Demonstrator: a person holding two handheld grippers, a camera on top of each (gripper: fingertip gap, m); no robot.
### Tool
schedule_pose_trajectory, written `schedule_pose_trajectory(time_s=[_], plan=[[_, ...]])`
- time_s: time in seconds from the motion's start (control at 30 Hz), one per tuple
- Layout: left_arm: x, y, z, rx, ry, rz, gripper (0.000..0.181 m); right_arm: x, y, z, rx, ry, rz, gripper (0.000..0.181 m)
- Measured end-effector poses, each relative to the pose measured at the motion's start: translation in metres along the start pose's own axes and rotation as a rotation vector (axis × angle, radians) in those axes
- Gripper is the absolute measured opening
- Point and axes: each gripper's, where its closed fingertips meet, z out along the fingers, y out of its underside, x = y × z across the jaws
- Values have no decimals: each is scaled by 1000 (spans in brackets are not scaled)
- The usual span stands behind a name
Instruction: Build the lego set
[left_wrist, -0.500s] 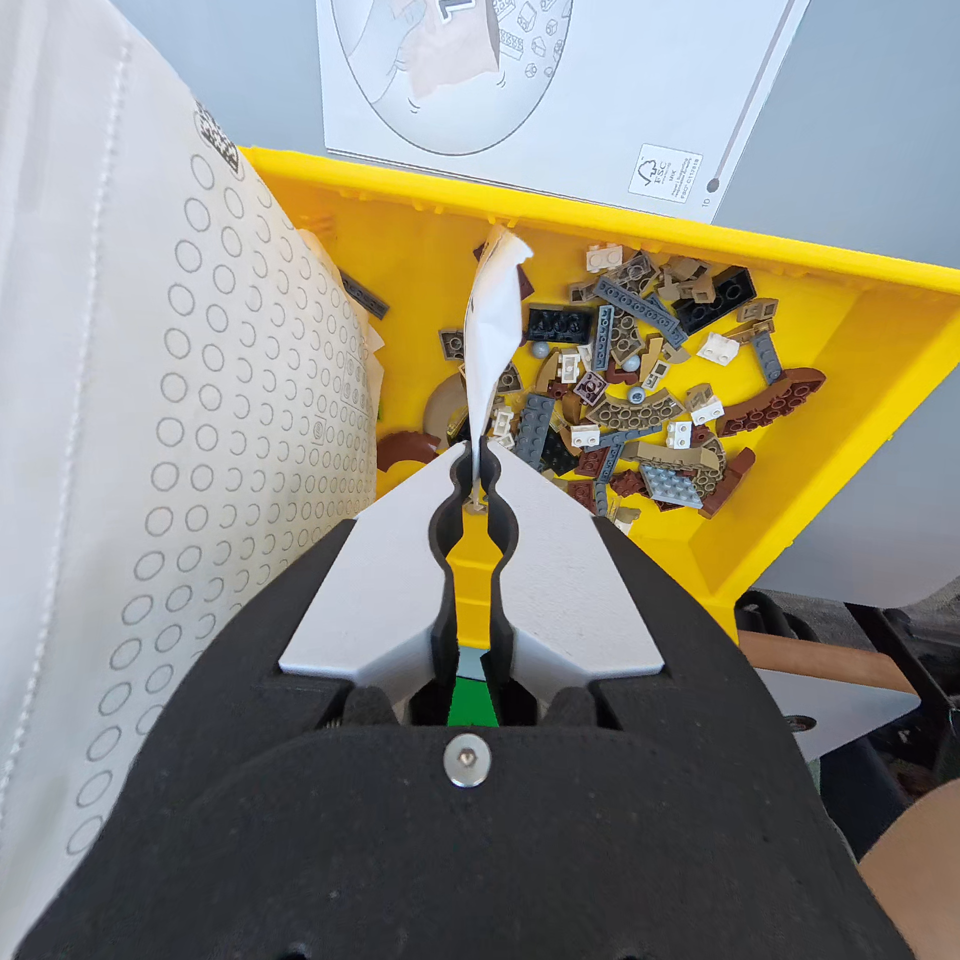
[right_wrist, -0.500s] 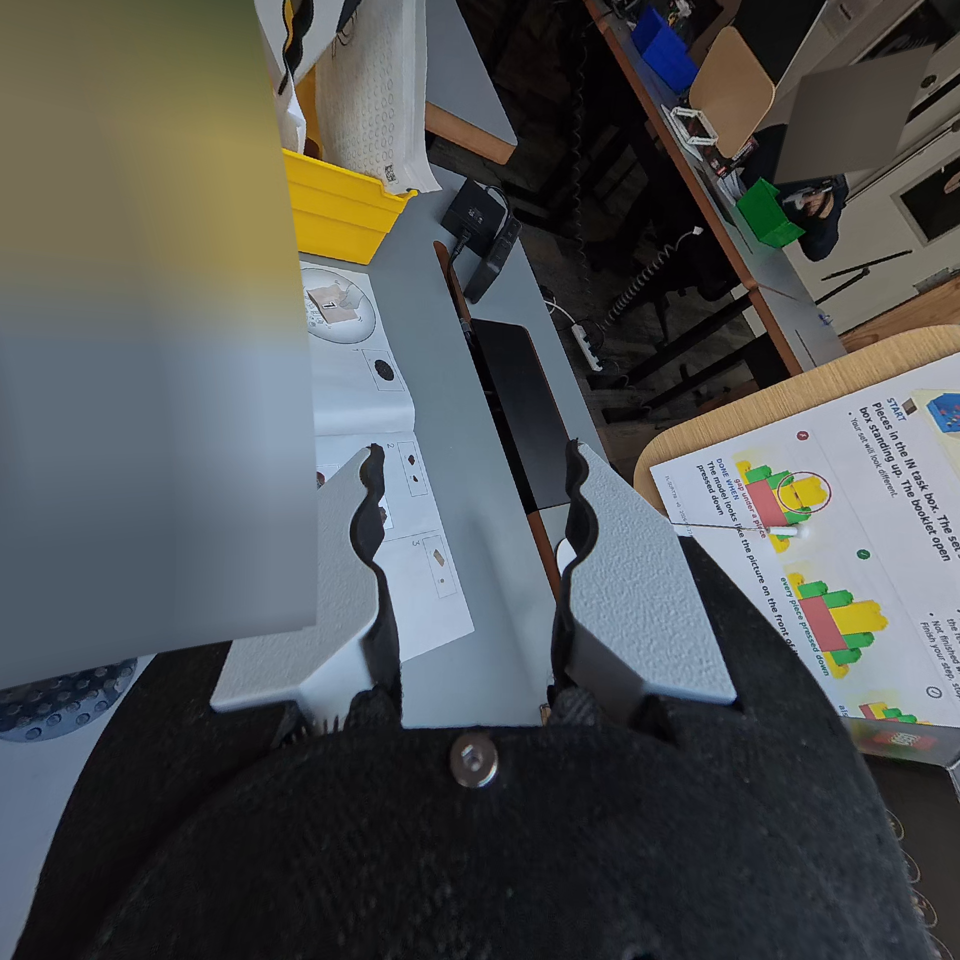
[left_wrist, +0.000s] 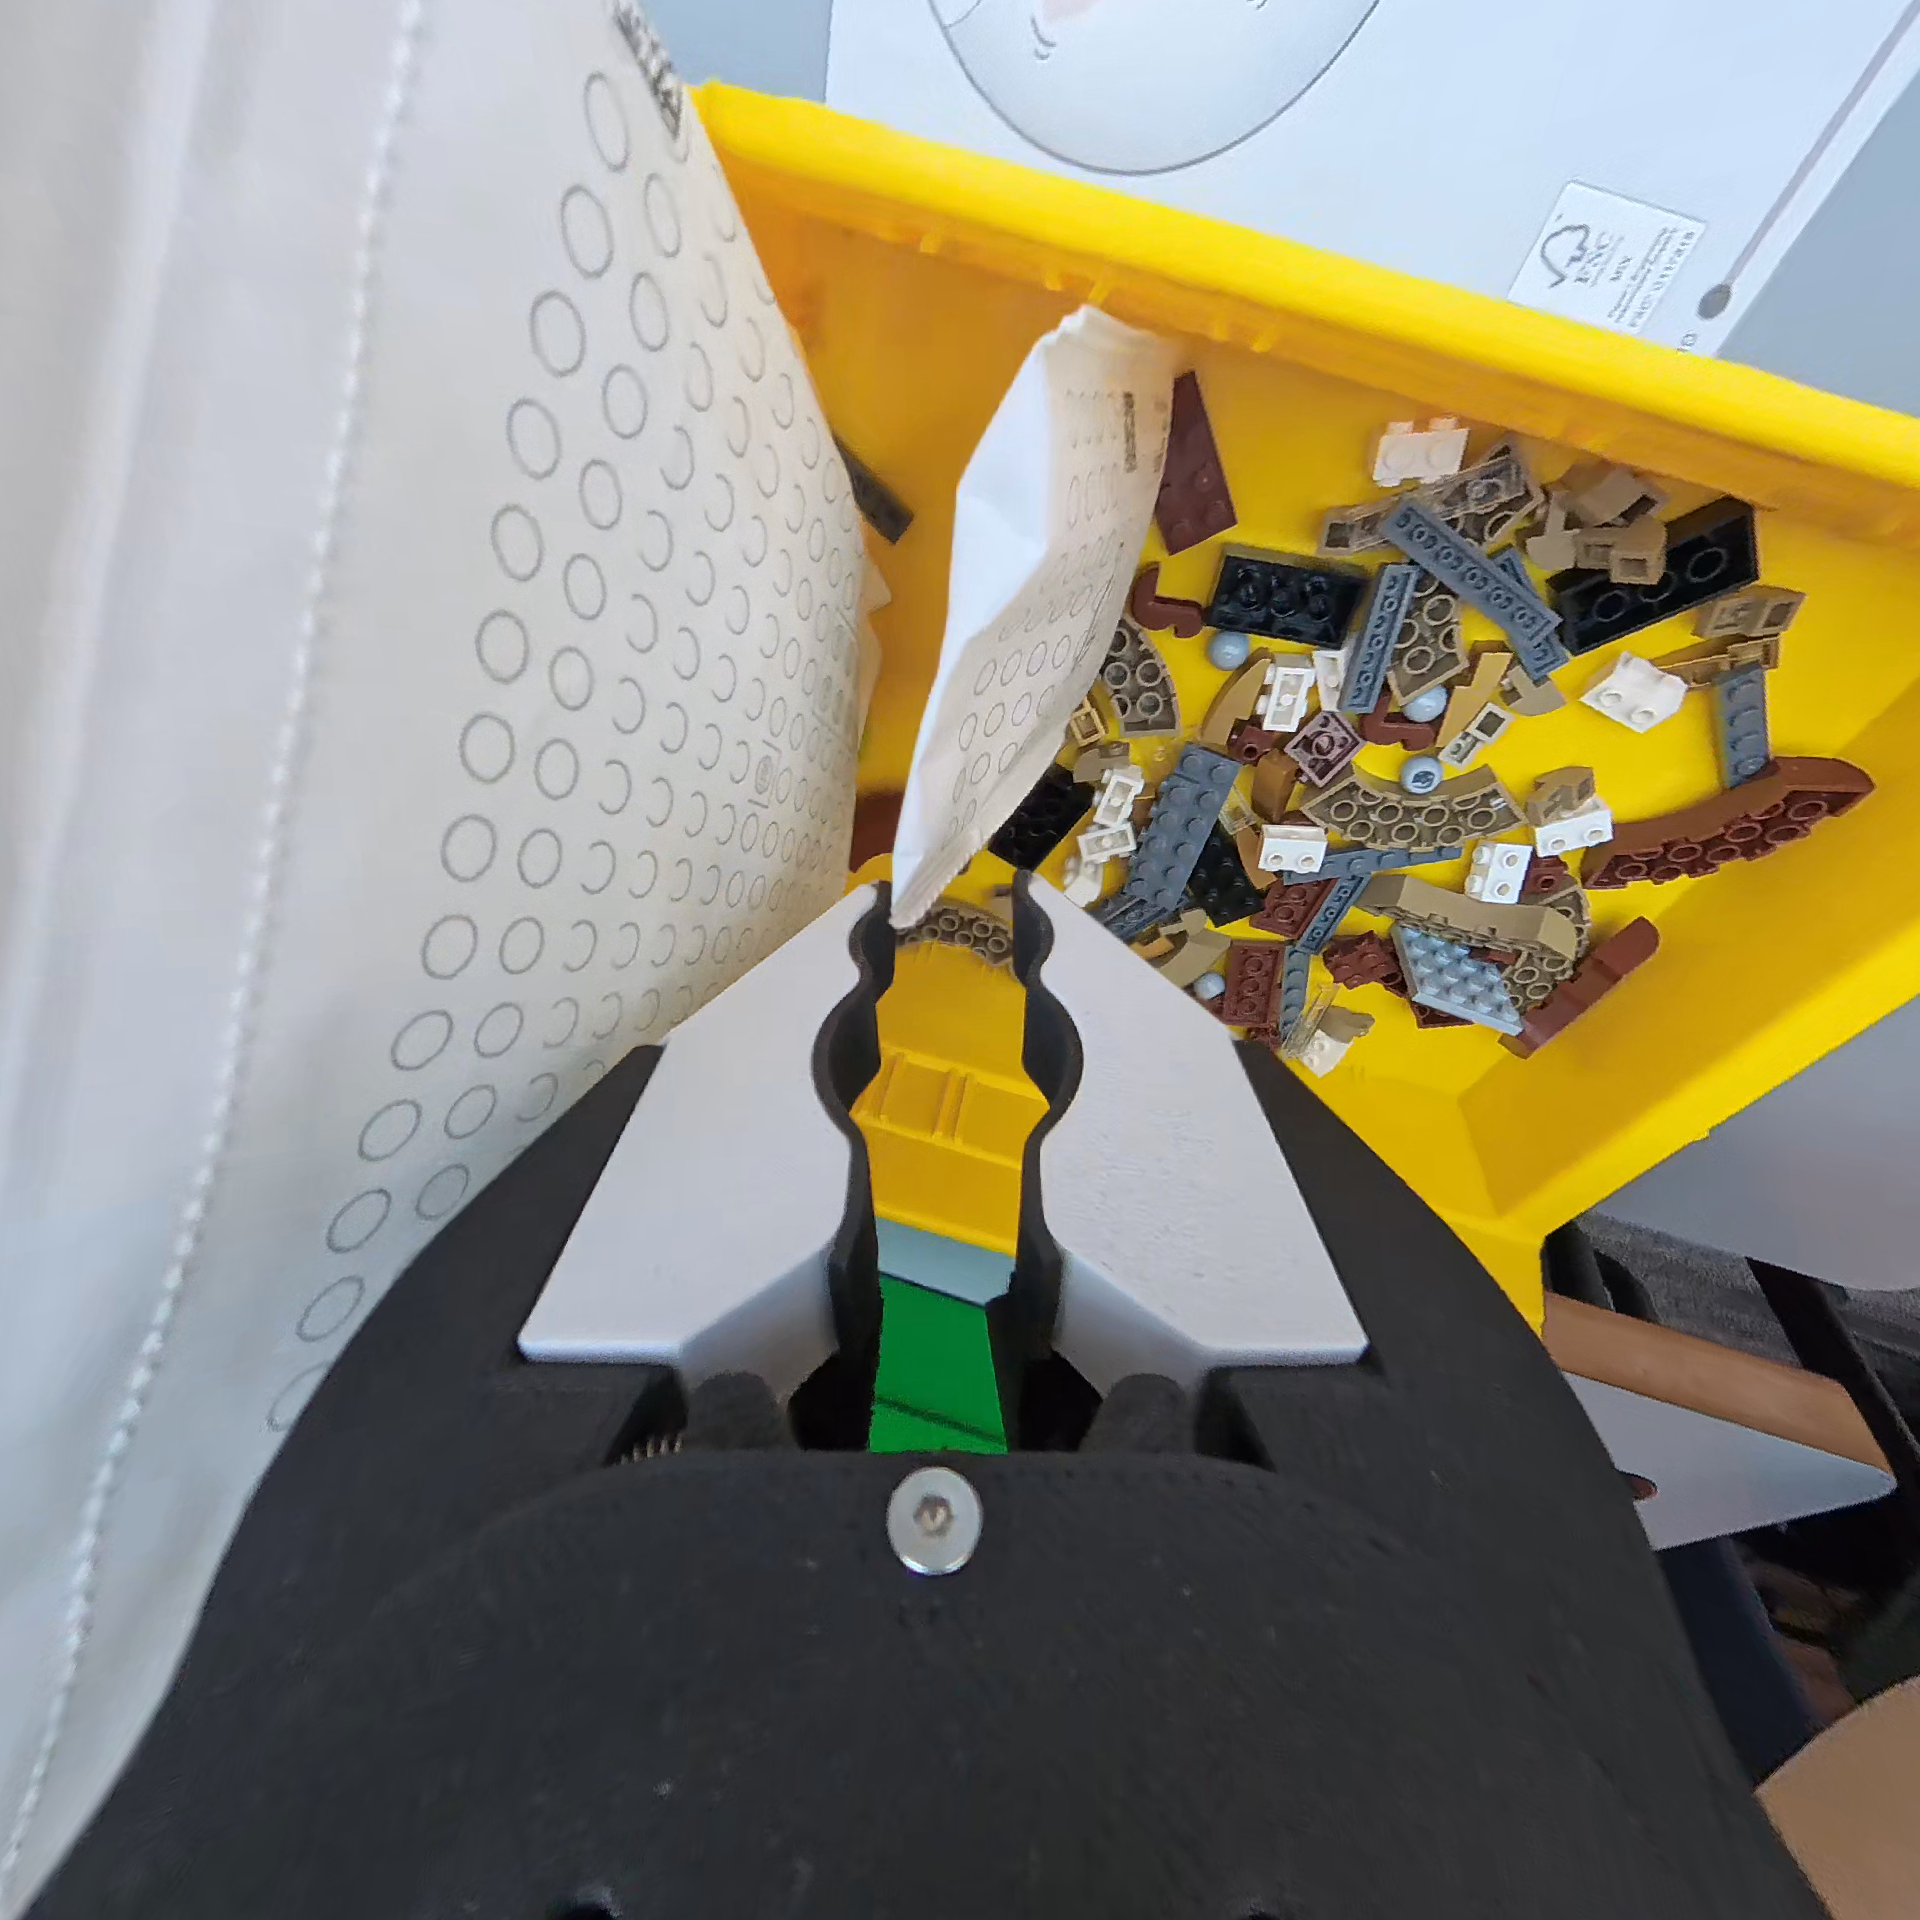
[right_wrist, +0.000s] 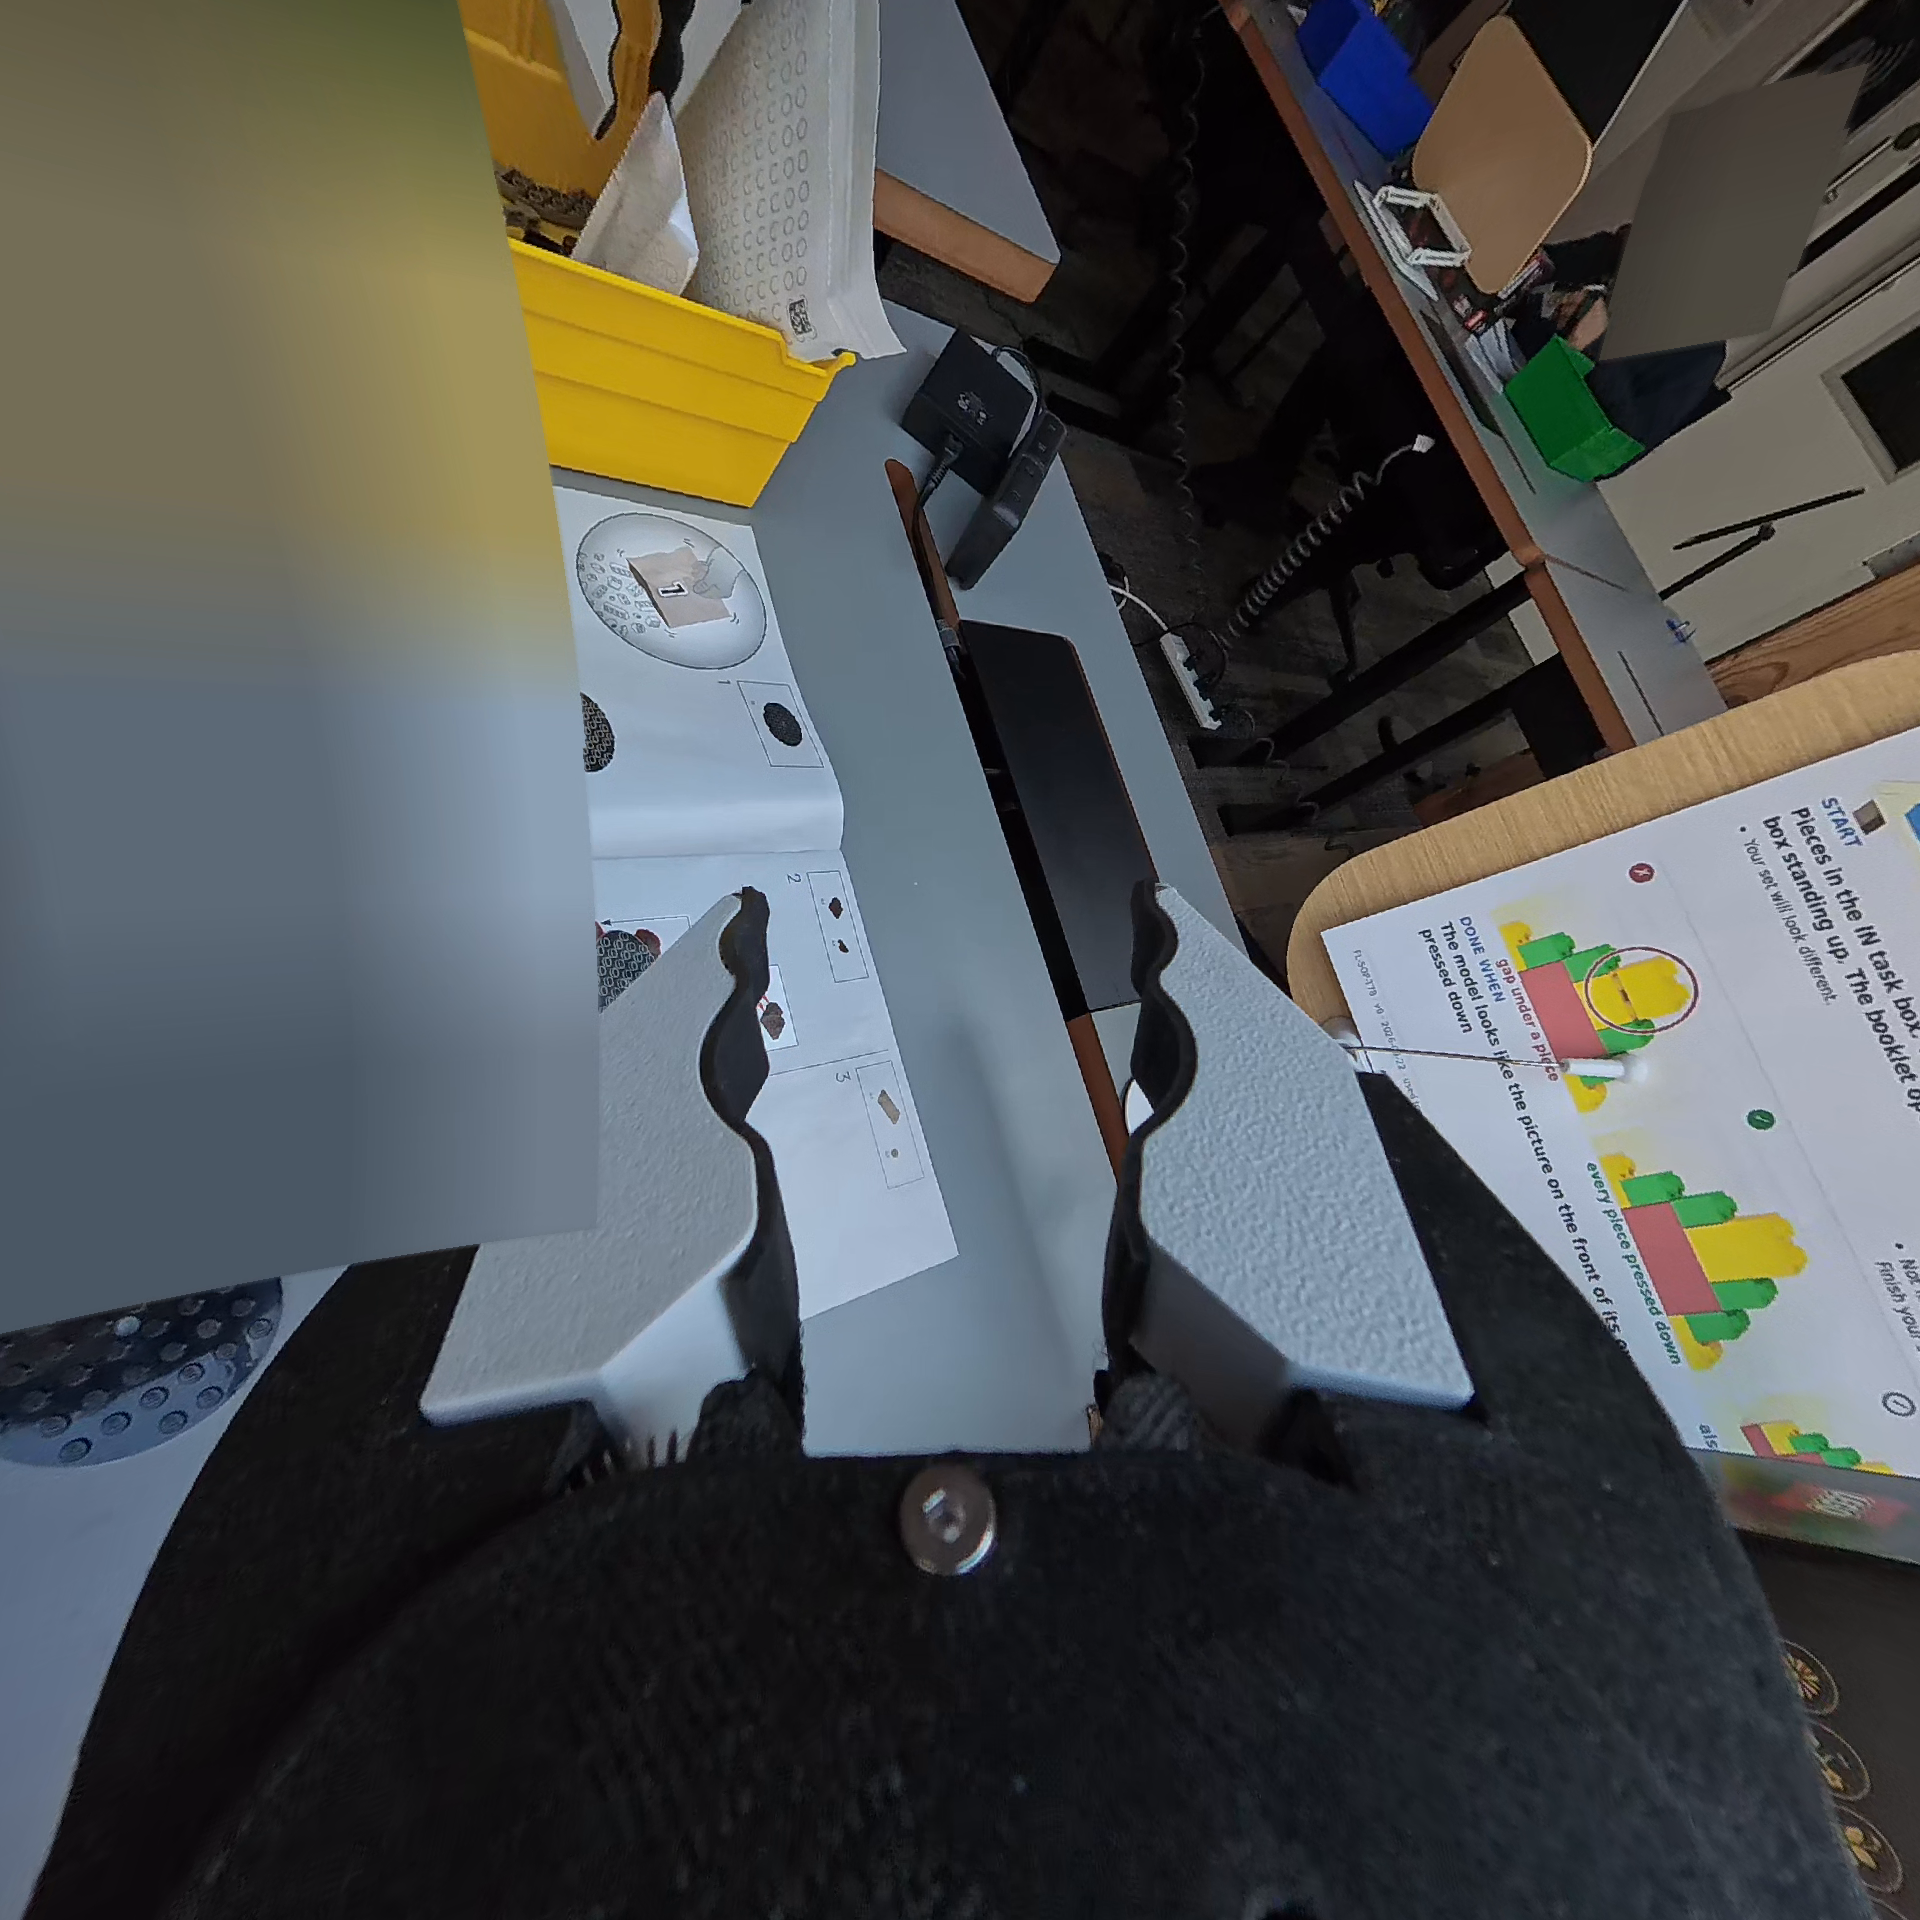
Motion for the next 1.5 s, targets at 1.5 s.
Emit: schedule_pose_trajectory(time_s=[1.5], plan=[[143,62,45,-84,434,-642,26,-49,-84,45,215,-43,72,70]])
